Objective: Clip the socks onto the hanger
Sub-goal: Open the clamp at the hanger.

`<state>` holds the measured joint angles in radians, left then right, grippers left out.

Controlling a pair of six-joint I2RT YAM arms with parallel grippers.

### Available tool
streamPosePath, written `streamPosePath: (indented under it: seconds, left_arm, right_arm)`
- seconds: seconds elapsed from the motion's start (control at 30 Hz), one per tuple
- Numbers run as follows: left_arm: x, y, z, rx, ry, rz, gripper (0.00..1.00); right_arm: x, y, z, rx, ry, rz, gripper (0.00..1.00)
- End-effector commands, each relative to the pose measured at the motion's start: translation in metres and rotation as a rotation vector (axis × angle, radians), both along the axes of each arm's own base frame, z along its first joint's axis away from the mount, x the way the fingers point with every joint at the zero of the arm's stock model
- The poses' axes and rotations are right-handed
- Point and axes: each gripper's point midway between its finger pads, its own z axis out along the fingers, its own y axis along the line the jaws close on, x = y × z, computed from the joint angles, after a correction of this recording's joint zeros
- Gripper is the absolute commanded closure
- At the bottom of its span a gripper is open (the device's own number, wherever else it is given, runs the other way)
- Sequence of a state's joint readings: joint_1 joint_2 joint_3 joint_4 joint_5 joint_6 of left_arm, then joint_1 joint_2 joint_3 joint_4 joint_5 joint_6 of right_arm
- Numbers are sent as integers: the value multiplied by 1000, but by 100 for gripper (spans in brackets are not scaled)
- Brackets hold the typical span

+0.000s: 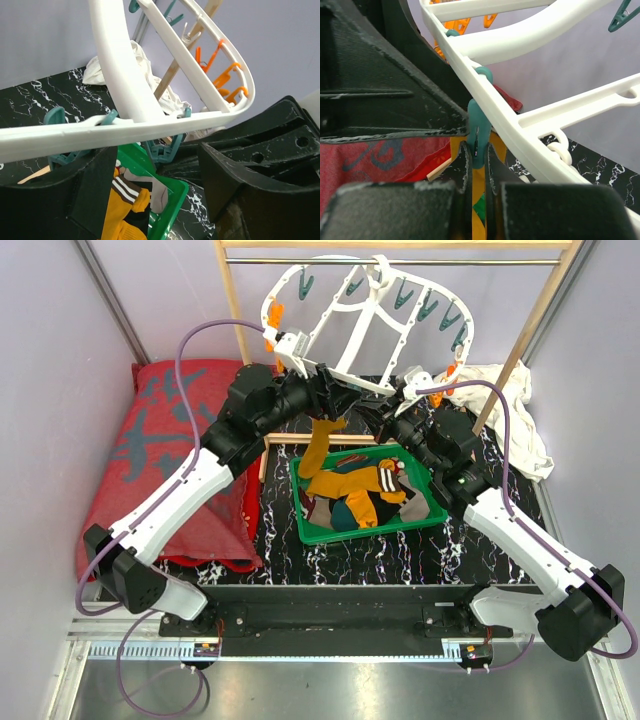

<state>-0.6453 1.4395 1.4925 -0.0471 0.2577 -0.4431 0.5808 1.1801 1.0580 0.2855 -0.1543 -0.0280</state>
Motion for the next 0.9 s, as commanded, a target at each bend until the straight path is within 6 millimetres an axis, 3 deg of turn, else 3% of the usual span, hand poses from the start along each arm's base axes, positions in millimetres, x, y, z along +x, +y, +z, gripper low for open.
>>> streamPosePath:
  seconds: [0.0,0.4,0.5,0.6,0.73,0.87]
  left_arm:
    - [11,1,43,-87,-105,50,34]
    - [15,-5,48,-121,-113,48,53]
    - [14,-6,45,-115,-112,48,69]
    - [14,-6,44,-107,-116,49,80]
    - [15,-7,40,-91,-124,52,91]
    - [18,-5,38,-76,-136,71,92]
  right_arm:
    - [-12,6,22,26,-38,58,100]
    - [-10,7,19,23,-40,55,100]
    - [-9,7,16,19,-33,54,98]
    - [-8,5,12,17,-23,40,92]
    - [-11,-2,8,22,-5,16,68]
    - [-17,-11,4,22,12,-10,57]
